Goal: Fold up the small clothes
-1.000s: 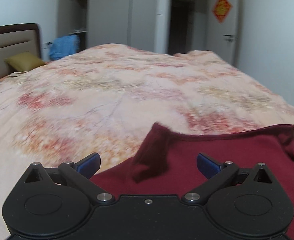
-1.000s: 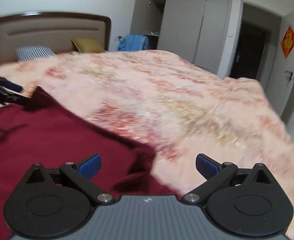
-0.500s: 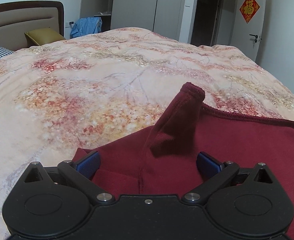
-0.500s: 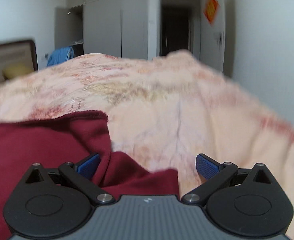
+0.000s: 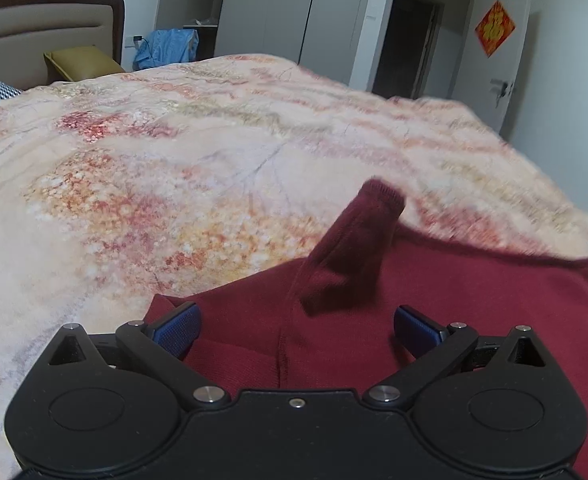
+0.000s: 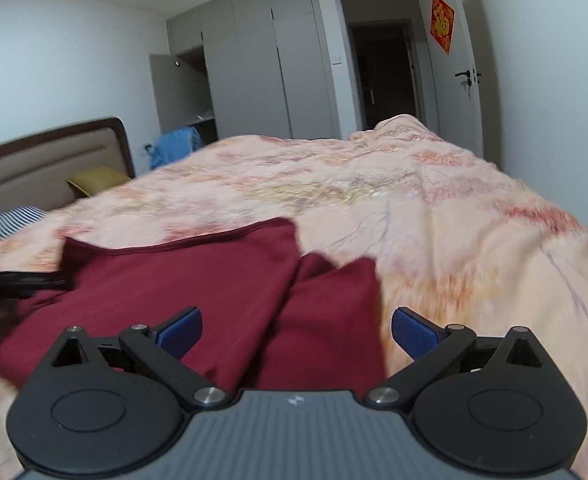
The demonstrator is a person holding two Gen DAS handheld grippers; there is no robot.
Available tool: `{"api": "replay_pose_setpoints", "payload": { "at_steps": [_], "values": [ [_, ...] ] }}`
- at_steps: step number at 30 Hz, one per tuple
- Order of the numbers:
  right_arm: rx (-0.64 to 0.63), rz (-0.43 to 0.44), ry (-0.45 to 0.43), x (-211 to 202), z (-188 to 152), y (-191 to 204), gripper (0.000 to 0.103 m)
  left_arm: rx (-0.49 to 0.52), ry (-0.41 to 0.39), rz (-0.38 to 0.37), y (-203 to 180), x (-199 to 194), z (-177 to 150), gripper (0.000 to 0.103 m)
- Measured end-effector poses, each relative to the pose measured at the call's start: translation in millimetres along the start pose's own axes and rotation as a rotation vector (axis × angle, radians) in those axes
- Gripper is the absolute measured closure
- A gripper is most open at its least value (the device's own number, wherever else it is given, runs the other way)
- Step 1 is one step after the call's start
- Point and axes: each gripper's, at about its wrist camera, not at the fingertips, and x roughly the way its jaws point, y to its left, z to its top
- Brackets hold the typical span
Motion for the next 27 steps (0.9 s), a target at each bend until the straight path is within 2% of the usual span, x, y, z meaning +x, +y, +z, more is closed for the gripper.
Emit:
{"api": "replay_pose_setpoints", "payload": {
  "at_steps": [4,6,8,11,16,20,27],
  "values": [
    [-0.067,-0.082,0.005,-14.5,-19.0,16.5,0.0,-0.013,-0.08,0.018,-0.9,-43.4,-3.2,0.001],
    [-0.048,-0.132,0.01,-13.2,-24.1,18.4,0.0,0.012,-0.108,0.046,-3.0,-66.9,-11.4,0.001],
    [-0.008,-0.166,0.011,-11.9,-27.7,17.5,0.0,0.026,-0.108,0.093,-3.3,-88.4,-21.9,0.001],
    [-0.054,-0.288,0.051,-5.8,-36.3,17.4,0.0,0.018,-0.082,0.138,1.2,-116.1,-39.1,0.001],
    [-0.069,-0.274,0.027,-14.4,-45.6,17.5,0.0,-0.096,-0.053,0.158,13.1,-153.1,-67.1,0.001],
    [-0.048,-0.274,0.022,-19.4,-50.4,17.3,0.0,-0.203,0.005,0.152,15.7,-162.4,-86.4,0.001],
    [-0.042,-0.296,0.022,-21.6,-59.2,23.4,0.0,-0.242,0.054,0.135,1.3,-164.9,-98.5,0.001]
  ]
}}
